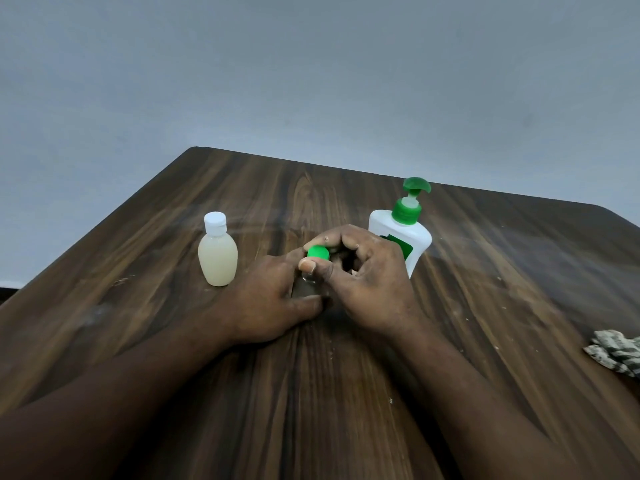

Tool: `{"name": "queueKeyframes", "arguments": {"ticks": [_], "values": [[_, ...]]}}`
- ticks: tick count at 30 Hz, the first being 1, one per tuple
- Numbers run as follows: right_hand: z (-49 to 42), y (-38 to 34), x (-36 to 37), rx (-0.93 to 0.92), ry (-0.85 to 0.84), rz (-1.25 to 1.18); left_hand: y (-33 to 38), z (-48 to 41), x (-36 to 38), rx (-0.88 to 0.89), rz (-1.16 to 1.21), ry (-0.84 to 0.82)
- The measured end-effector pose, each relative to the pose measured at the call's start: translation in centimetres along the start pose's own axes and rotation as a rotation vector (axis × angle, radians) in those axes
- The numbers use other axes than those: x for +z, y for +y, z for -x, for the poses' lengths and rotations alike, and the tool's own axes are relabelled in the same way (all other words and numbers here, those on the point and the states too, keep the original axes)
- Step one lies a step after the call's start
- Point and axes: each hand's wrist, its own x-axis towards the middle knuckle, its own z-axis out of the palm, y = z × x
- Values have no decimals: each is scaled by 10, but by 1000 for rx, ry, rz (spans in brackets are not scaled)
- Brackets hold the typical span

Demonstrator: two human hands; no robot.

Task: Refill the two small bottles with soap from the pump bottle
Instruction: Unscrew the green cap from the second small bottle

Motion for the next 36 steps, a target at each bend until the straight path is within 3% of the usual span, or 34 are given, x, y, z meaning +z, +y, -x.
{"name": "queueKeyframes", "arguments": {"ticks": [8,13,19,23,29,36], "values": [[3,0,11,18,137,61,2,2,0,23,1,71],[4,1,5,-32,8,13,3,1,-1,-7,-53,74],[5,0,15,7,121,18,2,2,-1,27,-12,65],[7,-3,5,1,40,-69,4,1,-2,6,-47,75],[5,-3,14,21,140,-7,5,2,-2,30,6,67],[7,-3,7,-13,59,-62,9,1,-3,26,-45,80]]}}
